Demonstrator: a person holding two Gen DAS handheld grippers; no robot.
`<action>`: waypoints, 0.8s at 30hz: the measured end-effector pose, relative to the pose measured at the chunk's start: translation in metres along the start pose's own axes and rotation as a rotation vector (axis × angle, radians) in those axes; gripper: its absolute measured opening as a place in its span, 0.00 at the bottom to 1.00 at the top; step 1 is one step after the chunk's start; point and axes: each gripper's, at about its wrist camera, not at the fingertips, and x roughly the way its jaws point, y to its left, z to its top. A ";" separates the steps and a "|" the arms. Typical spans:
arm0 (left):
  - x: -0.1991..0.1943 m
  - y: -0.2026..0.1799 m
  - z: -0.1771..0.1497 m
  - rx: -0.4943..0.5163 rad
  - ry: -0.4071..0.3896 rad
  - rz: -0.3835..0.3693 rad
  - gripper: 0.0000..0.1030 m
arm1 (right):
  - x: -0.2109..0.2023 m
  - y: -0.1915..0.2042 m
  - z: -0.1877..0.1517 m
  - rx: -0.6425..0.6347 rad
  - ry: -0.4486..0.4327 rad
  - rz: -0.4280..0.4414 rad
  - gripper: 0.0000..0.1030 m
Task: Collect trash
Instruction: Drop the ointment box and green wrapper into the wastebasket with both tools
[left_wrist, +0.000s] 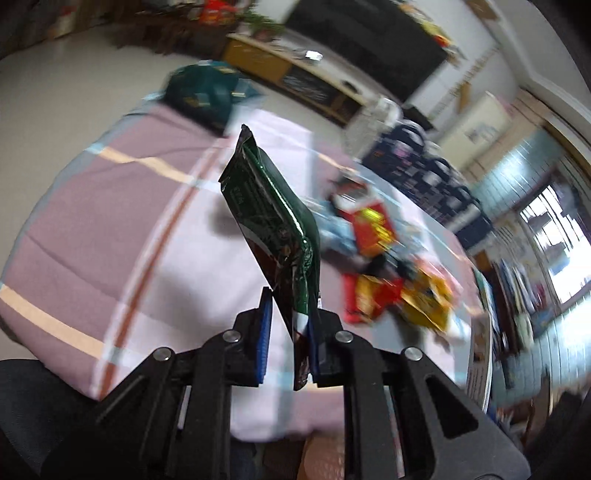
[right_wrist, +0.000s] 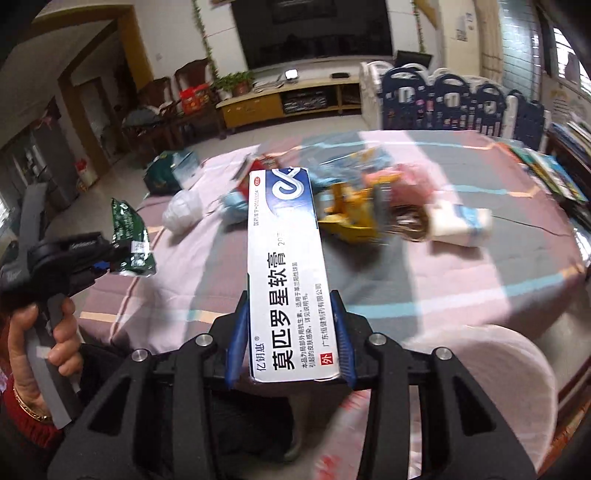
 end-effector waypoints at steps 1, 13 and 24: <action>-0.003 -0.012 -0.008 0.043 0.018 -0.036 0.17 | -0.010 -0.011 -0.002 0.011 -0.007 -0.024 0.40; 0.021 -0.186 -0.108 0.622 0.437 -0.460 0.18 | -0.066 -0.127 -0.084 0.139 0.135 -0.301 0.41; 0.070 -0.203 -0.136 0.649 0.553 -0.319 0.81 | -0.094 -0.154 -0.088 0.318 0.045 -0.323 0.78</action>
